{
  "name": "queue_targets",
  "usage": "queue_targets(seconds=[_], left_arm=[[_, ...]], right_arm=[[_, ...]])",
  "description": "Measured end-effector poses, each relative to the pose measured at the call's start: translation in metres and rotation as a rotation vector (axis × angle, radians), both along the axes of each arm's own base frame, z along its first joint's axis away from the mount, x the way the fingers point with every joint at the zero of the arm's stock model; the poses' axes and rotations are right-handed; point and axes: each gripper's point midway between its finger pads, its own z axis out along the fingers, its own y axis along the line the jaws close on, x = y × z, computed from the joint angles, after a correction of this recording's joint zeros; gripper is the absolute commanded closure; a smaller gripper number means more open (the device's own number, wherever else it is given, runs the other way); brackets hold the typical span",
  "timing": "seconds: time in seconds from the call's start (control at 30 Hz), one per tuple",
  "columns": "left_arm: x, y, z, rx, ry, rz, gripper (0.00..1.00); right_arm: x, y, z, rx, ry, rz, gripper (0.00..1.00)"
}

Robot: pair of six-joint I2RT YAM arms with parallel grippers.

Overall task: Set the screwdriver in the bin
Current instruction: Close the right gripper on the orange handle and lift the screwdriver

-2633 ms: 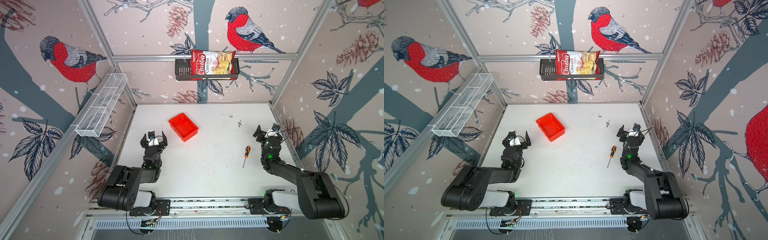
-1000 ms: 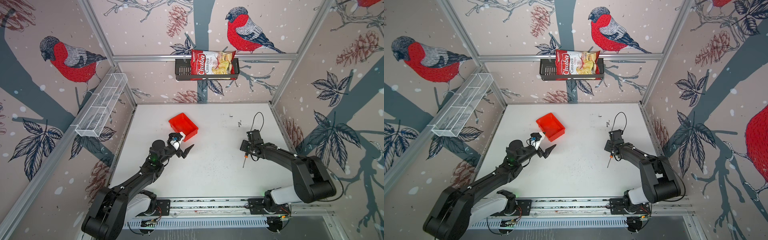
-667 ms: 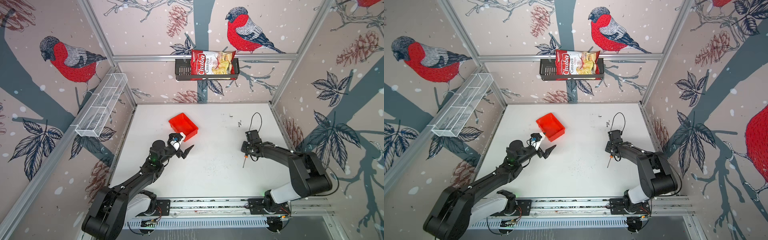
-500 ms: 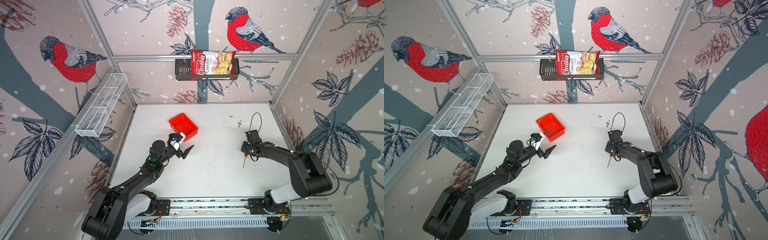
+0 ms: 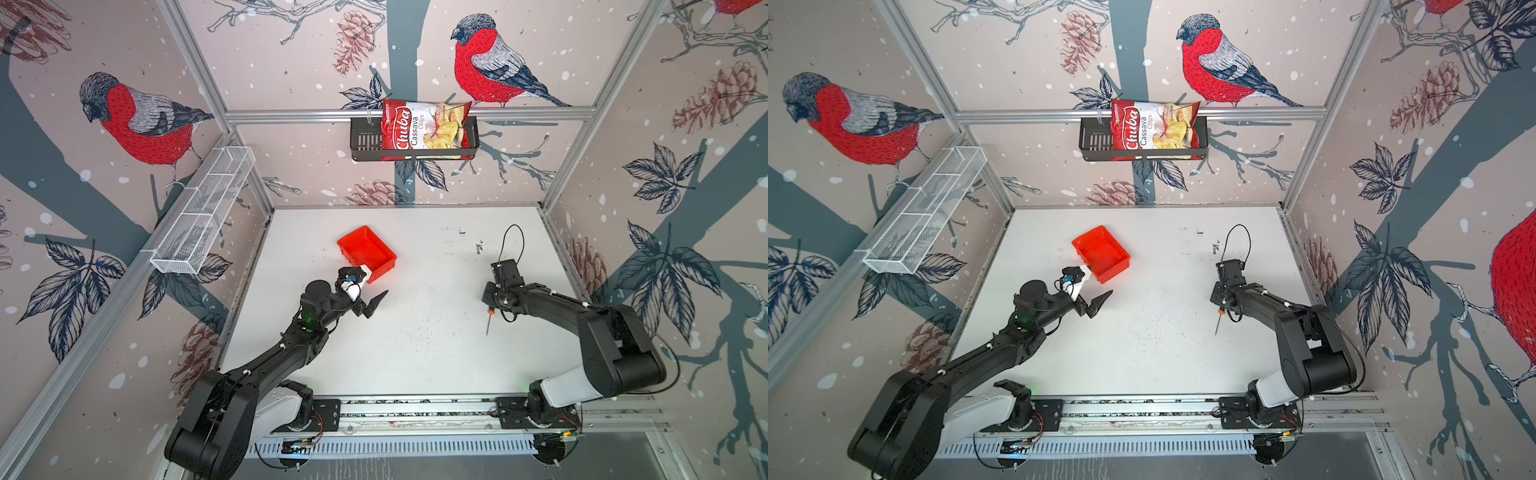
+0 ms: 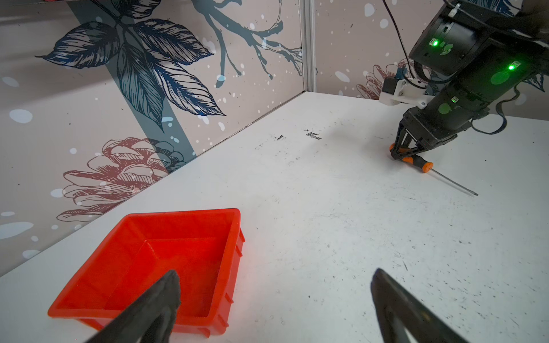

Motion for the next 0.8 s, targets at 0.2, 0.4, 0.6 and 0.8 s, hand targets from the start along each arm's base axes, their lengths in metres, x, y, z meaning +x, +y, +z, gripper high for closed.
queue_targets(seconds=[0.2, 0.4, 0.6, 0.8], left_arm=[[0.012, 0.0, 0.011, -0.047, 0.029, 0.04, 0.01], [0.033, 0.0, 0.029, -0.151, 0.097, 0.104, 0.01], [0.047, 0.0, 0.037, -0.283, 0.2, 0.214, 0.01], [0.063, -0.006, 0.041, -0.385, 0.317, 0.305, 0.01]], right_arm=[[0.014, 0.003, 0.028, 0.009, -0.085, 0.009, 0.81], [0.037, 0.01, 0.08, 0.028, -0.249, 0.043, 0.84], [0.055, 0.036, 0.128, 0.092, -0.405, 0.151, 0.85], [0.063, 0.082, 0.173, 0.168, -0.539, 0.311, 0.92]])
